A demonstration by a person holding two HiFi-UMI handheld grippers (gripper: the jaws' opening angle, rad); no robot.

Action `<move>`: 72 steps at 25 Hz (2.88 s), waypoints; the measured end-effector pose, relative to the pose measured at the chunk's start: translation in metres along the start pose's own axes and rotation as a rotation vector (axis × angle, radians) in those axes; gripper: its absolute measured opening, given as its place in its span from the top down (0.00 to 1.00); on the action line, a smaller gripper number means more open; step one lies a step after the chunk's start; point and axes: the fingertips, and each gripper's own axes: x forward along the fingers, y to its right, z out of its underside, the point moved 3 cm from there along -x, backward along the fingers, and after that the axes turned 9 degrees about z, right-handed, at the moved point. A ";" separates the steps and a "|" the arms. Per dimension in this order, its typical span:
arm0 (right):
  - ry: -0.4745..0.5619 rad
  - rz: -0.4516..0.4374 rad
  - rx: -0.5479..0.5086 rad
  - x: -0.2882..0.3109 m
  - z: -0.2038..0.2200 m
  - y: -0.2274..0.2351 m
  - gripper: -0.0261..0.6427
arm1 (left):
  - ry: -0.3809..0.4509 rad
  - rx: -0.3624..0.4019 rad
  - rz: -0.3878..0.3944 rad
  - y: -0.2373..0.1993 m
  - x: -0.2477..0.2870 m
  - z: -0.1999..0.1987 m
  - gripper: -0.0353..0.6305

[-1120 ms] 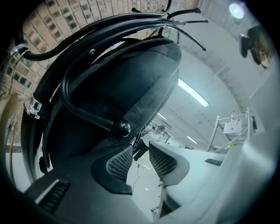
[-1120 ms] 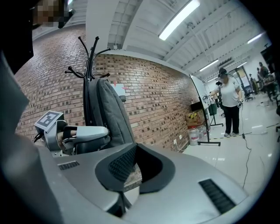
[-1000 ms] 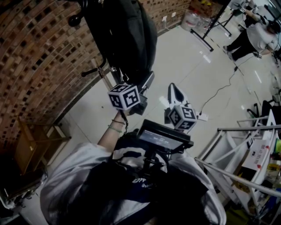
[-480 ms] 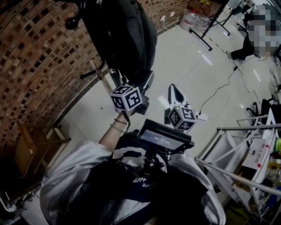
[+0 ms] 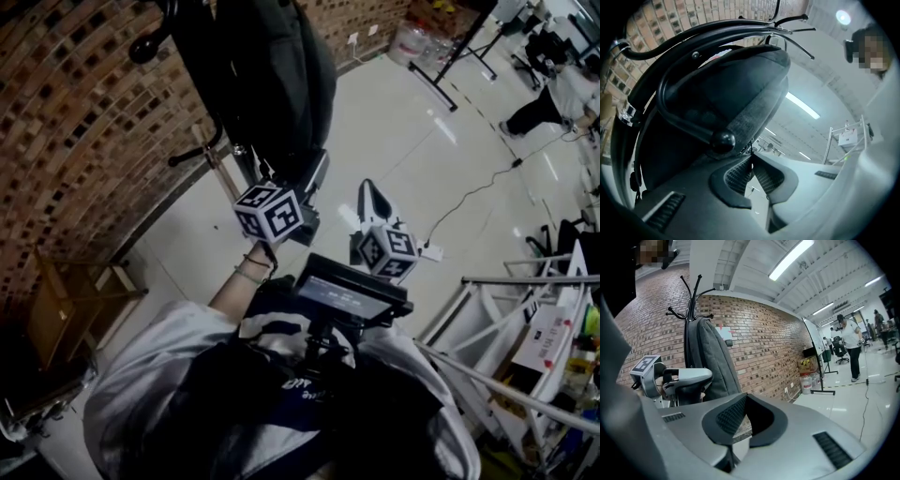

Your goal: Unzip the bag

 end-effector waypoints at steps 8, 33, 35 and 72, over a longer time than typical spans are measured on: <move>-0.036 -0.121 -0.053 0.018 -0.012 0.005 0.95 | 0.046 0.003 -0.075 0.003 -0.002 0.001 0.92; -0.076 -0.398 -0.090 0.050 -0.014 0.000 0.95 | 0.078 0.113 -0.218 0.029 -0.003 -0.020 0.91; -0.077 -0.407 -0.091 0.051 -0.014 -0.001 0.95 | 0.077 0.113 -0.214 0.032 -0.003 -0.024 0.91; -0.043 -0.487 -0.106 0.052 -0.010 -0.027 0.95 | -0.040 0.177 -0.101 0.081 0.001 -0.103 0.88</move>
